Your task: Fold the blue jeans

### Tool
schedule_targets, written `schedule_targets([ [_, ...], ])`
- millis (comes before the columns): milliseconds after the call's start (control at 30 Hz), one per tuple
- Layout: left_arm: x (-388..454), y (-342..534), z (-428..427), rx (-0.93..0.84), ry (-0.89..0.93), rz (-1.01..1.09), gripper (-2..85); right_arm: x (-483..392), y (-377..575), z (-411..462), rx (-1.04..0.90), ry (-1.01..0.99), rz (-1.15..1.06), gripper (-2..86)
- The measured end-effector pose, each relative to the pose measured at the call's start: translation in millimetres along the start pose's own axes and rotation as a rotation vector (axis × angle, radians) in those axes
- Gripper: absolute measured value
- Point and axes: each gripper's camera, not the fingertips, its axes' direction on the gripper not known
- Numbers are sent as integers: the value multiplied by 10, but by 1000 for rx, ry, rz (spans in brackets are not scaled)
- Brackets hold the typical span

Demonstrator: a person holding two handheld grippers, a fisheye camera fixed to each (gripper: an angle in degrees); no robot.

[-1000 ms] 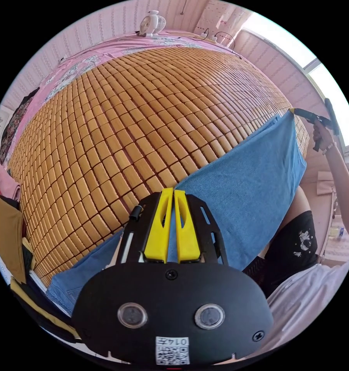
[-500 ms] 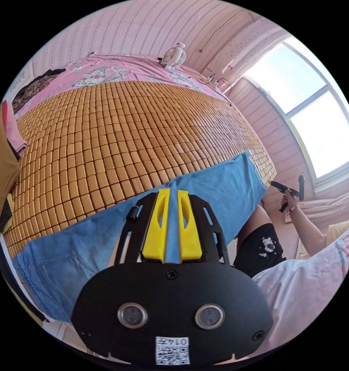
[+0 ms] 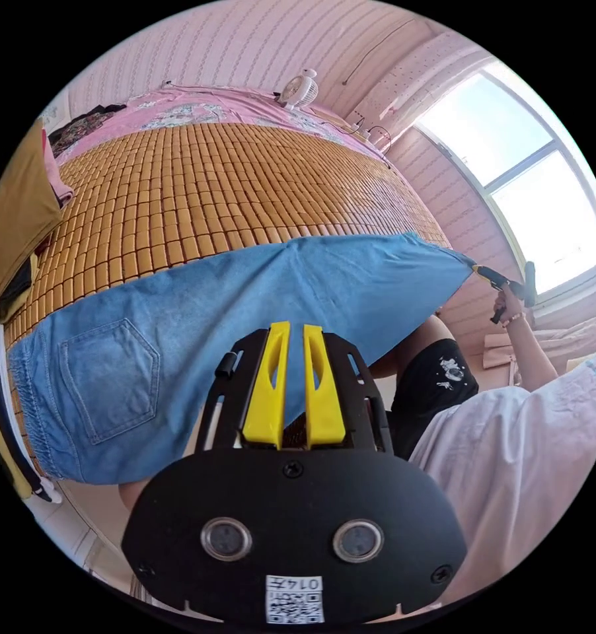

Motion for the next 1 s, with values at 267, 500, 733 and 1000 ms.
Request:
schedule_targets([
  [267, -601, 548, -272, 137, -36, -223, 49, 248, 528, 797, -203, 203, 156, 6],
  [500, -480, 685, -105, 98, -65, -127, 26, -1428, 777, 1168, -134, 38, -263, -1],
  [733, 425, 276, 759, -101, 126, 201, -9, -3790, 1145, 2208, -352, -66, -900, -3],
  [1000, 1040, 190, 1364, -333, -166, 589, -10, -4699, 1219, 2987, -587, 122, -1062, -3],
])
